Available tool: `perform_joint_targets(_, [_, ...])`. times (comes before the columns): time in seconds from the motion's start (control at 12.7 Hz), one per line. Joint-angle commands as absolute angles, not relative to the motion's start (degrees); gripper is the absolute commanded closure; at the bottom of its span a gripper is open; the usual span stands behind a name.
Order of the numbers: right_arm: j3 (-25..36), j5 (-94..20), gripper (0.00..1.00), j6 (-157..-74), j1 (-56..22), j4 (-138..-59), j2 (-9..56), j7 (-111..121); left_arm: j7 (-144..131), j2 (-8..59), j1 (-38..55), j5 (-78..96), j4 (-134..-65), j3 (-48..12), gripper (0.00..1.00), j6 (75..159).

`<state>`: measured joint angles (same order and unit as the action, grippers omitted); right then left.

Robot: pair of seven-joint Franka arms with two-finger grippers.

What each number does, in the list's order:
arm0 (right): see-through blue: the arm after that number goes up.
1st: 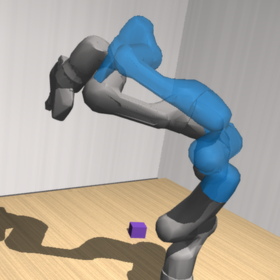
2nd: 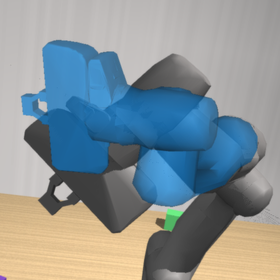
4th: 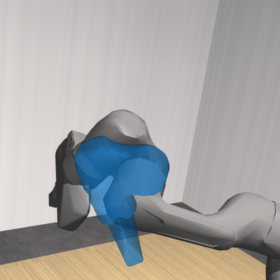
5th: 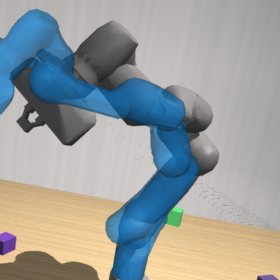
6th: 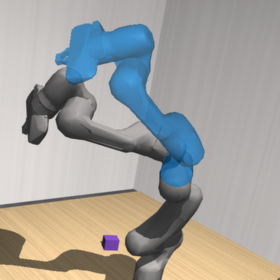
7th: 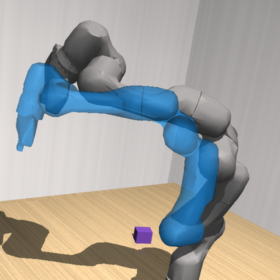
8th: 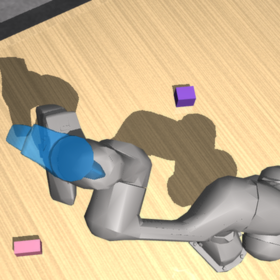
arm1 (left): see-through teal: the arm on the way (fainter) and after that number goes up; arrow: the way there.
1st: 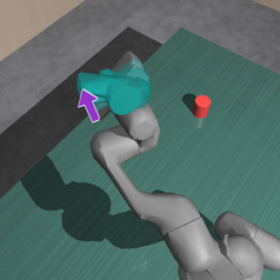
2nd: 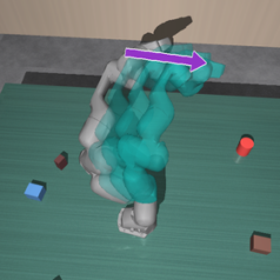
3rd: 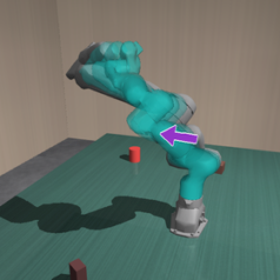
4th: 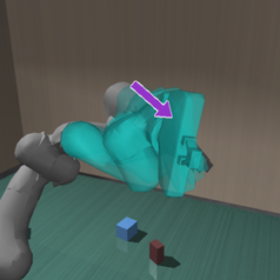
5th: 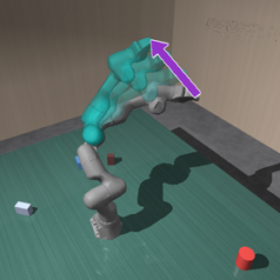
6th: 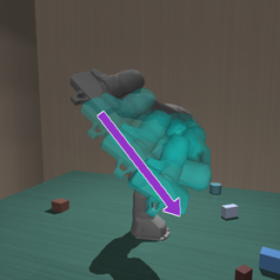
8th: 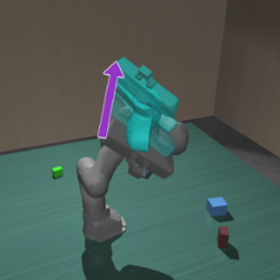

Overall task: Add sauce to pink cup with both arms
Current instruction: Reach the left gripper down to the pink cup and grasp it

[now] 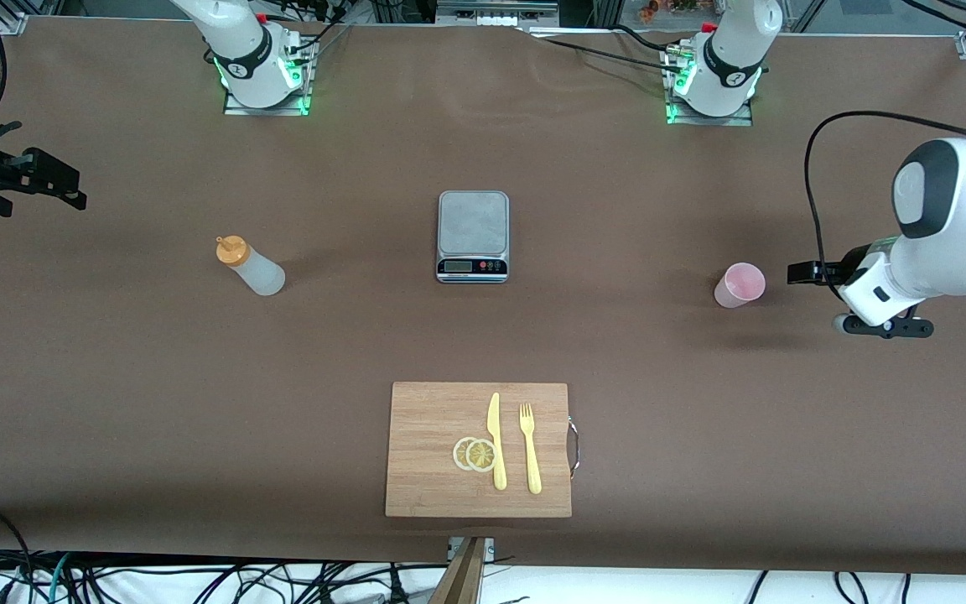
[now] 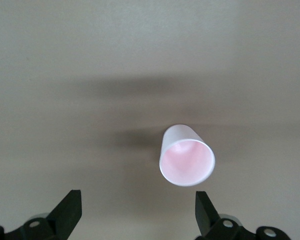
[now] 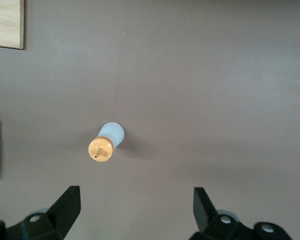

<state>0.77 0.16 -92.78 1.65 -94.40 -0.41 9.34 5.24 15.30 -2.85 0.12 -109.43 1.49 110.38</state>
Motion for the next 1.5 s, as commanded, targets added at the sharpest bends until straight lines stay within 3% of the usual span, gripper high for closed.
perform_joint_targets(0.0, [0.62,0.0,0.0,-92.64,1.76,-95.19,-1.49,9.67,6.59,12.04,-2.99,1.31,-120.29,1.84,0.01,120.55])
perform_joint_targets(0.16, [0.7,0.0,0.0,-92.64,1.84,-95.27,-1.49,9.67,6.59,11.95,-3.08,1.41,-125.83,1.85,0.01,128.46])
perform_joint_targets(0.87, [0.7,0.0,0.0,-92.64,1.76,-95.27,-1.49,9.76,6.42,12.22,-1.94,5.01,-132.97,1.93,0.05,138.23])
perform_joint_targets(0.95, [0.7,0.0,0.0,-92.64,1.76,-95.27,-1.49,9.76,6.24,12.39,-1.85,5.01,-133.59,1.93,0.12,139.56])
perform_joint_targets(1.18, [0.7,0.0,0.0,-92.64,1.76,-95.27,-1.49,9.76,5.8,12.57,-1.5,5.01,-133.51,1.93,0.89,139.4])
perform_joint_targets(1.26, [0.7,0.0,0.0,-92.64,1.76,-95.19,-1.49,9.76,5.63,12.57,-1.41,5.01,-133.51,1.93,1.0,139.31])
perform_joint_targets(1.42, [0.62,0.0,0.0,-92.64,1.76,-95.19,-1.49,9.67,4.93,12.57,-1.32,5.01,-133.24,1.85,1.0,139.04])
